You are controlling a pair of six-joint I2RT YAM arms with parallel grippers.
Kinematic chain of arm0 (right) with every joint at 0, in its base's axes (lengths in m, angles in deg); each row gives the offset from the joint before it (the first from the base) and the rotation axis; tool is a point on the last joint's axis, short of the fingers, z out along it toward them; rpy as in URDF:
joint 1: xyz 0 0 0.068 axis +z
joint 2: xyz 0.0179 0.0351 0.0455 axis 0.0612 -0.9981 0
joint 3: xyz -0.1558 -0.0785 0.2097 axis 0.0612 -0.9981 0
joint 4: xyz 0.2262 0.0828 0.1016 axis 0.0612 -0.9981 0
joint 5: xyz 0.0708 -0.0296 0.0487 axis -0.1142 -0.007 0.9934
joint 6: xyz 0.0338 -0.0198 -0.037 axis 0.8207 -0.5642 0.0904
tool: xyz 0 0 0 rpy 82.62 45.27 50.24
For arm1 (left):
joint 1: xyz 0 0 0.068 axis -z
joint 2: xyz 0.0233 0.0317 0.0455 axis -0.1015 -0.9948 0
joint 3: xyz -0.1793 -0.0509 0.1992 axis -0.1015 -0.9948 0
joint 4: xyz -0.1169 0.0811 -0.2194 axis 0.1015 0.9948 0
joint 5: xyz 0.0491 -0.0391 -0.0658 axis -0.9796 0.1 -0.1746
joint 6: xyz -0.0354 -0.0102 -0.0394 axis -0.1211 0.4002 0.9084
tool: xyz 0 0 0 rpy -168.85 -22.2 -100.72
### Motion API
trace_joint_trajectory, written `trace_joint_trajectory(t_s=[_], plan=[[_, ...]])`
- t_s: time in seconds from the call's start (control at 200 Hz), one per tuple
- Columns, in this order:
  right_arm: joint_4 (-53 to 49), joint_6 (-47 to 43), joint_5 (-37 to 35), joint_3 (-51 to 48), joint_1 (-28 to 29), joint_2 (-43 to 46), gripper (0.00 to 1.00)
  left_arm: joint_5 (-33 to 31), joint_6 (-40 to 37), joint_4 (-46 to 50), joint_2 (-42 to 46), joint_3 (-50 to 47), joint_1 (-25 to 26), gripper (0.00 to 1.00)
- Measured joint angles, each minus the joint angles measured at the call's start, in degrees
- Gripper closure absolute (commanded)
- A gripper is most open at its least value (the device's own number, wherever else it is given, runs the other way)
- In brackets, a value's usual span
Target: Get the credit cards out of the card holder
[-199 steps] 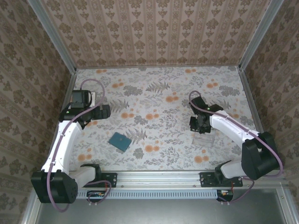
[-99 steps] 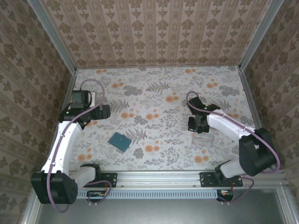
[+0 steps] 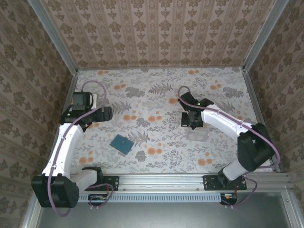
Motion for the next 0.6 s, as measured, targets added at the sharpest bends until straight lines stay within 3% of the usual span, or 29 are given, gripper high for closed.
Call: trace_joint_trajectory(t_s=[0.6], plan=[[-7.39, 3.21, -5.05, 33.55, 9.16, -28.11, 1.00, 1.66, 0.44, 0.04, -0.68, 0.00, 0.00, 0.00]])
